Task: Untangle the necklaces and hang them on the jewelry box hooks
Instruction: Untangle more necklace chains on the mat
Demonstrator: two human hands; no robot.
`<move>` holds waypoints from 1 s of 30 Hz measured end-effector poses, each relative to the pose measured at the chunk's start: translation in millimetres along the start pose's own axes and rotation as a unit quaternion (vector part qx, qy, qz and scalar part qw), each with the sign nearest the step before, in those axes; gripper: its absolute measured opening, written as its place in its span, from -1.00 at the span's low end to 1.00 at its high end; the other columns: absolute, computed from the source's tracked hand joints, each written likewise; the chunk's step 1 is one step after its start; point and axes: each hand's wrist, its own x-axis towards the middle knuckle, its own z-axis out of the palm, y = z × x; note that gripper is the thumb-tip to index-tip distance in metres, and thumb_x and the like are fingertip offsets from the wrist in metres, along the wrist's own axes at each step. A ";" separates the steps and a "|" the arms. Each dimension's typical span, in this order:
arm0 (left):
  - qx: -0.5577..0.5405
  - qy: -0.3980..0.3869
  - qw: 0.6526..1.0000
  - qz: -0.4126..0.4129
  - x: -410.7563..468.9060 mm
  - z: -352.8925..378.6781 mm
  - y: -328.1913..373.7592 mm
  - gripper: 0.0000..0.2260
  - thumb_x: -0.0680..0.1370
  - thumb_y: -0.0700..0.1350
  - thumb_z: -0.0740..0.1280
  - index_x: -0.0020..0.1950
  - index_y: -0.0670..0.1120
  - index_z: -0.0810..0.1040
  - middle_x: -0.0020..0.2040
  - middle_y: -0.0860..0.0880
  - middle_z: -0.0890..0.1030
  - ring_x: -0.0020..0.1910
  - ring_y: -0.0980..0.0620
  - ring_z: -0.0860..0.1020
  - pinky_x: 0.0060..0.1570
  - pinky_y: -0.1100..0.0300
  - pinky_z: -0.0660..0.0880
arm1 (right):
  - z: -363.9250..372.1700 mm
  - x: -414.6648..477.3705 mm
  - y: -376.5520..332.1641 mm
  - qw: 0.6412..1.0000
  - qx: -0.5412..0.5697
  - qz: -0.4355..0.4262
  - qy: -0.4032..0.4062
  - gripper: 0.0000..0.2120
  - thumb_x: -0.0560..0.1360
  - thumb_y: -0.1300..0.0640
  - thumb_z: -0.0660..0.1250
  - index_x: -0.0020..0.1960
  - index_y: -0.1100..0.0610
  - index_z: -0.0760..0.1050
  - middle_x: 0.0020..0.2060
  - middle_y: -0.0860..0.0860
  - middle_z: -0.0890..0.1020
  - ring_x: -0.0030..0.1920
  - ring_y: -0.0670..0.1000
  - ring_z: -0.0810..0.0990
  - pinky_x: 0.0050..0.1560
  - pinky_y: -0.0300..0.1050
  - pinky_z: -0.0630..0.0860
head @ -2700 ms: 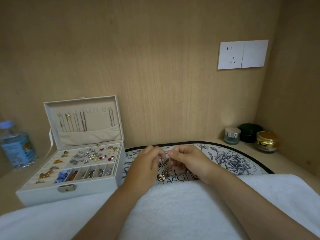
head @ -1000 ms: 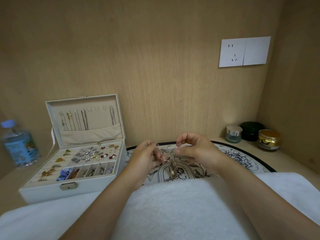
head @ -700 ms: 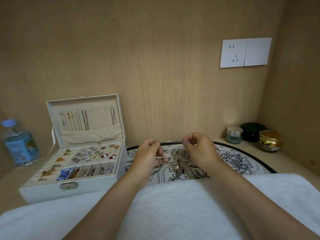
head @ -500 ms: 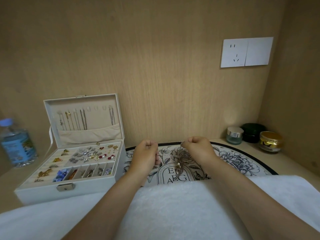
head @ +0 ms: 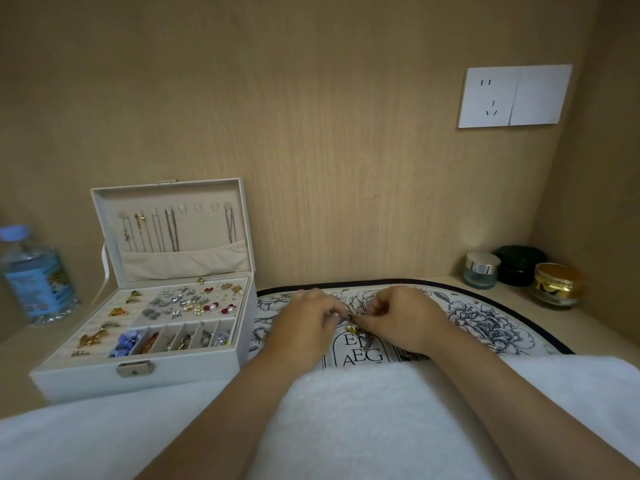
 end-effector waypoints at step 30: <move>-0.076 0.035 0.993 -0.082 -9.5 -8.0 17.3 -0.93 0.50 0.05 0.40 -0.02 0.19 0.59 -0.33 0.14 0.46 -0.33 0.18 0.43 -0.32 0.22 0.31 | -5.8 -5.7 -5.2 0.928 0.359 0.002 -0.100 -0.72 0.64 0.05 0.27 -0.23 0.08 0.52 -0.49 -0.10 0.35 -0.44 -0.08 0.29 -0.34 -0.16 0.35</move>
